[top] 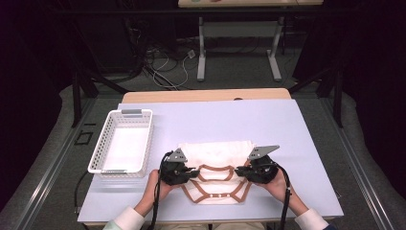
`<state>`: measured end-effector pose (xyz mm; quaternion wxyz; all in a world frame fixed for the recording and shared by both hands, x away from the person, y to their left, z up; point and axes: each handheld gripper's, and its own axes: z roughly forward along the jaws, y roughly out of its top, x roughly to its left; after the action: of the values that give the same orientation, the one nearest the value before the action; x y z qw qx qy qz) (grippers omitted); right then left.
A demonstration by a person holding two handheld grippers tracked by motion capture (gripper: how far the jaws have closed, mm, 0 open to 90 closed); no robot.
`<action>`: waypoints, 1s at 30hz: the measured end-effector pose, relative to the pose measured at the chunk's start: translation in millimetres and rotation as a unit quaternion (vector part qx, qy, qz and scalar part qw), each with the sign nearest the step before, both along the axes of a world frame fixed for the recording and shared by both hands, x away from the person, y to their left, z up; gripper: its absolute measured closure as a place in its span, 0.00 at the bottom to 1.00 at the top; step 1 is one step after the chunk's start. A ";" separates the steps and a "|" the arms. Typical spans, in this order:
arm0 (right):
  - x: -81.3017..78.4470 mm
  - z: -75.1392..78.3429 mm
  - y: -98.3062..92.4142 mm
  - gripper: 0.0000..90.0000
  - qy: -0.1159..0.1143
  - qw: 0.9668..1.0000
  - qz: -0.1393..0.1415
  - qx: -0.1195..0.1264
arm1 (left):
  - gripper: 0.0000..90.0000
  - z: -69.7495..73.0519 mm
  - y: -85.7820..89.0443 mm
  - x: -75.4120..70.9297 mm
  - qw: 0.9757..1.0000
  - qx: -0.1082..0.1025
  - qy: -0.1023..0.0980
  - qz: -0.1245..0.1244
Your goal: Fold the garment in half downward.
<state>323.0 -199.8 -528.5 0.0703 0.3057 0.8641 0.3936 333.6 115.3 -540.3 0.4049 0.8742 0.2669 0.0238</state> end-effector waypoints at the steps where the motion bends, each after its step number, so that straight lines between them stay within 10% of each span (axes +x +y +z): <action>1: -0.5 0.5 0.6 0.93 0.000 1.000 0.004 0.000 | 0.92 0.8 0.4 -0.4 1.000 0.003 0.002 -0.002; 30: -23.4 2.7 -1.3 0.90 -0.002 1.000 0.029 -0.007 | 0.88 -3.6 2.4 -21.3 0.999 0.014 0.013 -0.047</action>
<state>299.7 -201.1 -525.8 0.0625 0.2789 0.8751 0.3905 312.4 117.7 -543.9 0.3895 0.8918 0.2301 -0.0028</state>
